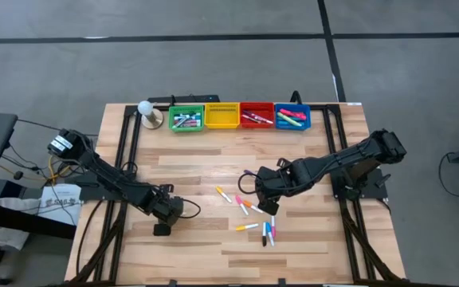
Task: Pick & Place Markers
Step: Put the orange highlighter pen into the yellow basket, then put the violet highlighter pen into the yellow basket
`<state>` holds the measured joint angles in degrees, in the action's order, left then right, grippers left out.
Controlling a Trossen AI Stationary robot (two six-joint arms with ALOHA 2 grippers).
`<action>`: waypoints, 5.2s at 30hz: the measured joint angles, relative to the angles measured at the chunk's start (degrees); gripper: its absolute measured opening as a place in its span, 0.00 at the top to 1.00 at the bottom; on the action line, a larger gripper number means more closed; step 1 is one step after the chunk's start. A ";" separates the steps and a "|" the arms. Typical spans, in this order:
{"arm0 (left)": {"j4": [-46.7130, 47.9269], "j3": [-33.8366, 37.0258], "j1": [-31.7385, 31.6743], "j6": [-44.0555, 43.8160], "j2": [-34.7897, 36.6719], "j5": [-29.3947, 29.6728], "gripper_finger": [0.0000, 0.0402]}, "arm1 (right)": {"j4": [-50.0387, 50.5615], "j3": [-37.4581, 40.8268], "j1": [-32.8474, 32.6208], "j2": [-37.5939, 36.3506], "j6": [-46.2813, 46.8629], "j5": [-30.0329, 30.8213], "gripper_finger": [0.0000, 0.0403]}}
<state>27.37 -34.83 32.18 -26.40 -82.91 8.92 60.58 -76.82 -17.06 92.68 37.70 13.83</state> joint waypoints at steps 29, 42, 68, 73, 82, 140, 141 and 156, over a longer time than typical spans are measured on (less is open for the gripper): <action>-26.48 -0.01 -29.74 14.08 16.13 18.47 0.88 | 0.30 0.02 5.07 0.37 4.58 25.84 0.86; -49.77 -3.86 -57.14 12.86 4.41 -0.64 0.88 | 1.11 0.02 24.54 0.31 -16.76 32.28 0.86; -51.91 -16.96 -65.77 19.94 -15.45 -0.44 0.88 | -22.01 11.13 31.45 0.31 -26.17 20.45 0.87; -51.90 -16.96 -65.64 19.94 -15.45 -0.45 0.88 | -24.60 11.15 31.45 0.31 -26.20 20.43 0.87; -51.86 -16.96 -65.31 20.05 -15.45 -0.45 0.82 | -24.71 11.15 31.45 0.31 -27.68 20.43 0.87; -45.30 11.34 -14.75 -9.48 31.41 2.72 0.71 | -44.76 21.07 18.19 2.27 -24.98 -6.47 0.87; -45.49 11.34 -14.16 -9.48 31.42 3.65 0.71 | -44.81 21.07 18.21 2.27 -24.30 -5.85 0.86; -46.71 11.33 -12.89 -8.65 31.47 10.38 0.71 | -43.00 21.11 18.68 3.67 -25.65 -5.67 0.65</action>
<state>-19.35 -23.50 19.29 -35.05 -51.44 19.30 17.57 -55.70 1.62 96.35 12.05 8.16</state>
